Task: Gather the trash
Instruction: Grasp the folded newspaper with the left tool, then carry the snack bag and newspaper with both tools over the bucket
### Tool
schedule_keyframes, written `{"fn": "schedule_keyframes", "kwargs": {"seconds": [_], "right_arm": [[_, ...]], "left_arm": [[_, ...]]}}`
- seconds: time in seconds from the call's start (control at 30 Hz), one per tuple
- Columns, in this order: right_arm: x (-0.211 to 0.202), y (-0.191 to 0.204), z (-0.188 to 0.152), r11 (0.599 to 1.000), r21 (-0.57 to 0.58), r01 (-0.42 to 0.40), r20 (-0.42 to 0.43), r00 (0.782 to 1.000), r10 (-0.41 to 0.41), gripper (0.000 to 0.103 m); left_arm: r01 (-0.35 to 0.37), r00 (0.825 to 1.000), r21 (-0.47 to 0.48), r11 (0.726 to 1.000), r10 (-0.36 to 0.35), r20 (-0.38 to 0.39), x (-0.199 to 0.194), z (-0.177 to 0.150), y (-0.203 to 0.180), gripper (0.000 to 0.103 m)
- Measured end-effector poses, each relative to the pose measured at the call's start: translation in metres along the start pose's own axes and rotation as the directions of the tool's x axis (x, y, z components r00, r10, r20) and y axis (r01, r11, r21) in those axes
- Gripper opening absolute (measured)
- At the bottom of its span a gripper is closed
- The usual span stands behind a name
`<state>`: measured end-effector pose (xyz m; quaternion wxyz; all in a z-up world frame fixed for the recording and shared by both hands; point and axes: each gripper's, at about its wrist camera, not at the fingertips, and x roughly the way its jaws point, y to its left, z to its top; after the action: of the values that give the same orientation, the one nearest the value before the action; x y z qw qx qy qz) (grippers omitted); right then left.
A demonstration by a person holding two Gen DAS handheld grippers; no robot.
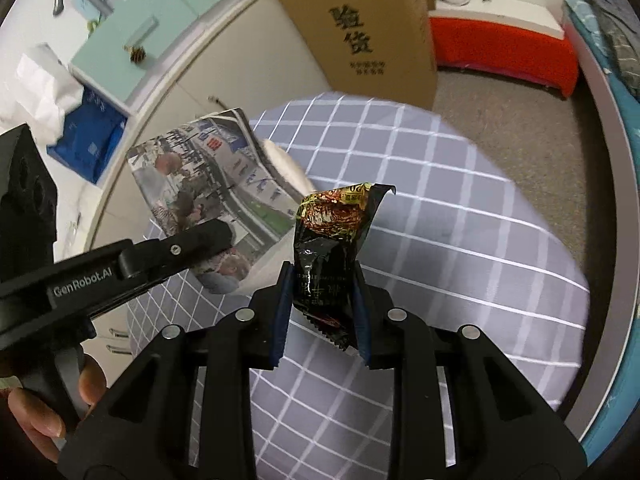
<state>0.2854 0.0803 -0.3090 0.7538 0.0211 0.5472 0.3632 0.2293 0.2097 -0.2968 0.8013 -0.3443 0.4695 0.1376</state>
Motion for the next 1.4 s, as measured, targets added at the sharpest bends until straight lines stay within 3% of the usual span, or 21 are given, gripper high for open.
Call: {"fn": "schedule_keyframes", "kwargs": {"seconds": [0.23,0.43,0.77,1.0,1.2,1.3,1.4], "right_arm": [[-0.076,-0.050,-0.025,0.997,0.071,0.022,0.094,0.995,-0.029,0.027],[-0.151,-0.108,-0.056,0.986,0.156,0.054,0.188,0.979,-0.083,0.027],[-0.240,-0.196,-0.122,0.939,0.327,0.110,0.268,0.942,-0.204,0.027],[-0.273,-0.239,-0.153,0.906,0.403,0.128,0.278,0.926,-0.254,0.027],[-0.284,-0.254,-0.158,0.894,0.429,0.126,0.293,0.917,-0.270,0.028],[-0.283,-0.260,-0.154,0.888,0.441,0.128,0.290,0.916,-0.276,0.031],[-0.279,-0.269,-0.149,0.876,0.463,0.137,0.279,0.915,-0.291,0.055]], "left_arm": [[-0.015,1.000,0.162,0.987,0.012,0.024,-0.018,-0.033,-0.081,0.005],[0.002,1.000,0.329,0.944,-0.003,0.003,-0.024,-0.081,-0.165,0.005],[0.050,0.998,0.553,0.831,-0.017,-0.064,-0.017,-0.161,-0.280,0.005],[0.061,0.997,0.643,0.763,-0.013,-0.079,-0.011,-0.196,-0.328,0.005],[0.052,0.997,0.691,0.721,-0.002,-0.074,-0.005,-0.208,-0.352,0.005],[0.040,0.998,0.704,0.709,0.010,-0.066,-0.003,-0.208,-0.360,0.005],[0.035,0.997,0.711,0.702,0.023,-0.071,0.000,-0.208,-0.363,0.005]]}}
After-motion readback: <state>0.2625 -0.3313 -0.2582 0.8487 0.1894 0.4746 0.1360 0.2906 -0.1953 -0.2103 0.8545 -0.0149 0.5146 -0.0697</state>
